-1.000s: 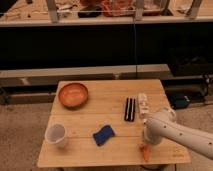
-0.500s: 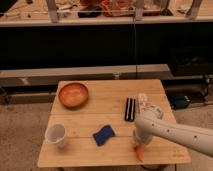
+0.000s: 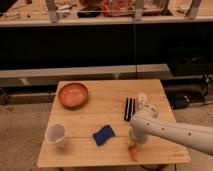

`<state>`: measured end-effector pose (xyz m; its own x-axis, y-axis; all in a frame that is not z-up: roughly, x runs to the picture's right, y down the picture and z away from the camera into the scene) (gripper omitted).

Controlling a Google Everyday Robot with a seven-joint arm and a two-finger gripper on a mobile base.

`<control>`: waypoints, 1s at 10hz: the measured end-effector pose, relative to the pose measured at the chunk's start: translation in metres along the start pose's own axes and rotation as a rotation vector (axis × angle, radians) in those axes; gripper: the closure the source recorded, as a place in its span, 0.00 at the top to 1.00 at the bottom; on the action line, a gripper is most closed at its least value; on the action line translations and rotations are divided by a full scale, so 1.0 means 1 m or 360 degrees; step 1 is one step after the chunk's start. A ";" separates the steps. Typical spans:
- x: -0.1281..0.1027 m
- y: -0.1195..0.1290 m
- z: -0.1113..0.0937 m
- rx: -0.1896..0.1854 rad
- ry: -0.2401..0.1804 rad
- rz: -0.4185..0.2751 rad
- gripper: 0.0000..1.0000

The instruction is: Drag the pepper across the table

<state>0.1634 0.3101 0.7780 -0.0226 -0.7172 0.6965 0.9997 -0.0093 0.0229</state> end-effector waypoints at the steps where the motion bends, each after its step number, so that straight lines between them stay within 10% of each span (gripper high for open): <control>1: 0.001 -0.005 0.000 -0.0011 -0.0003 -0.0018 0.46; 8: 0.003 -0.027 0.000 -0.0034 -0.0006 -0.0064 0.44; 10: 0.002 -0.028 0.000 -0.0038 -0.0008 -0.0070 0.29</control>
<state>0.1350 0.3088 0.7790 -0.0663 -0.7124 0.6987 0.9977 -0.0573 0.0362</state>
